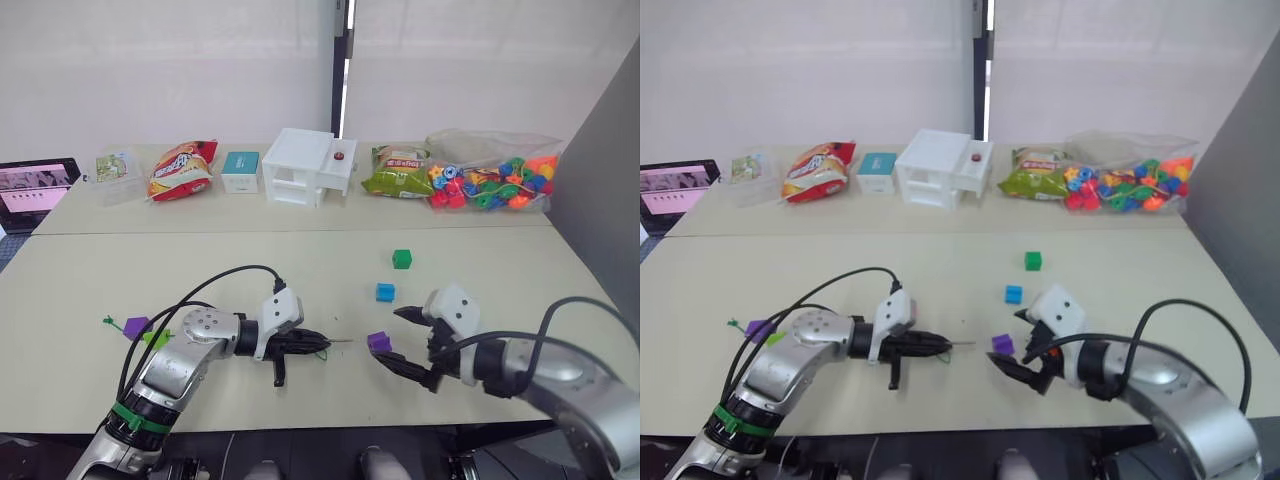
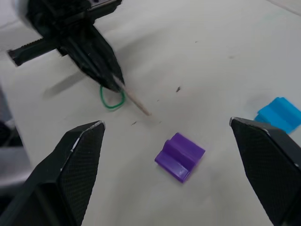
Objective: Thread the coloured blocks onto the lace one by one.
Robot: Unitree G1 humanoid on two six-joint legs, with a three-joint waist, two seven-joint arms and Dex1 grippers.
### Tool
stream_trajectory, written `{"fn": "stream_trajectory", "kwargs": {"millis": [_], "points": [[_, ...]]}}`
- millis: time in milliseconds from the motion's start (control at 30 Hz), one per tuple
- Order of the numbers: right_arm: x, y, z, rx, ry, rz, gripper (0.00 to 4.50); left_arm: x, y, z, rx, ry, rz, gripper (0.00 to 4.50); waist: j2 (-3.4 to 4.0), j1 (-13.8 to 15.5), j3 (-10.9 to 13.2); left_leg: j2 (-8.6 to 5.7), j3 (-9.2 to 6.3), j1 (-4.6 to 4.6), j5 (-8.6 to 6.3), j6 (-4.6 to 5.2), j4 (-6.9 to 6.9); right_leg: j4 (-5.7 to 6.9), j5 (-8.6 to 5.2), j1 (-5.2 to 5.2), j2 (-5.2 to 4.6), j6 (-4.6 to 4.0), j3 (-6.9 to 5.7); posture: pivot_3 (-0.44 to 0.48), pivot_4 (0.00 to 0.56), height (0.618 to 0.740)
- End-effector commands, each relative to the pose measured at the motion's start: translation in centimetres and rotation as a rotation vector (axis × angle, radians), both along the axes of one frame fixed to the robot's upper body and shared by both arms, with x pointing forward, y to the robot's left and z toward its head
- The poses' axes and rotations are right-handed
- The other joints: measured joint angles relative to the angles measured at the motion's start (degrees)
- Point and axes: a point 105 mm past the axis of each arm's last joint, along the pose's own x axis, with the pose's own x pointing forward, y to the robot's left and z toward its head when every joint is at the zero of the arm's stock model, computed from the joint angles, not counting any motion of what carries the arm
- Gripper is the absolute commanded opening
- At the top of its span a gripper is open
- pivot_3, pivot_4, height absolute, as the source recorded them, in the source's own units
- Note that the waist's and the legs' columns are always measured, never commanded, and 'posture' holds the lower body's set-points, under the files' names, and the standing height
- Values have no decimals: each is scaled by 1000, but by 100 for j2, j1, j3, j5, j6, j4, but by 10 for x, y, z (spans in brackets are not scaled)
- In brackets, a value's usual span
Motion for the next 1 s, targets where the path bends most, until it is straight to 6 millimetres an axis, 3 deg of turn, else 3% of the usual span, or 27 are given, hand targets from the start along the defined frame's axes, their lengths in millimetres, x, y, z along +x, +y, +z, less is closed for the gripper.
{"fn": "stream_trajectory", "kwargs": {"millis": [33,433,867,1000], "points": [[7,6,-1,-43,-31,146,4474,-3,-1,9,-13,-23,-13,0,-1,8,0,1,-1,-1,0,0,0,0,0,0,1,0,-1,0,150,740],[47,5,-17,-276,-137,411,4474,-4,2,8,2,-23,-6,0,-1,28,1,-1,-1,-9,0,0,6,6,1,-11,-4,-1,-1,0,150,740],[50,6,-39,-301,-95,530,4474,-13,0,12,7,-26,3,0,0,27,1,-1,-4,-9,0,0,6,15,1,-14,-5,-1,-1,0,150,740],[48,6,-44,-304,-85,551,3378,-13,1,12,13,-25,8,0,0,27,1,-1,-4,-8,0,0,6,16,1,-13,-5,-1,-2,0,150,740]]}}
